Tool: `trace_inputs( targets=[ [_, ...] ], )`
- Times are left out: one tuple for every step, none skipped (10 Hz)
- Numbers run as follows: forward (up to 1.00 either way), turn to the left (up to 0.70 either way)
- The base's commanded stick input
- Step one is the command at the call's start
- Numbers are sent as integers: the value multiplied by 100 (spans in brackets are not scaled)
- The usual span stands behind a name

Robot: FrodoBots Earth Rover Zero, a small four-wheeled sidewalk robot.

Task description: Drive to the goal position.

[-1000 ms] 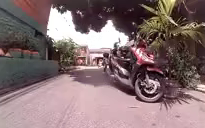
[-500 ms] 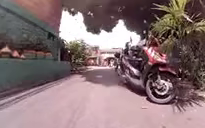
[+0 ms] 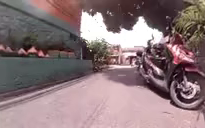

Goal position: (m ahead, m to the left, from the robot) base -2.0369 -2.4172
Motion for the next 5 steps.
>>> trace_inputs(
  targets=[
    [0, 0],
    [0, 0],
    [0, 0],
    [0, -9],
    [0, -44]
  ],
)
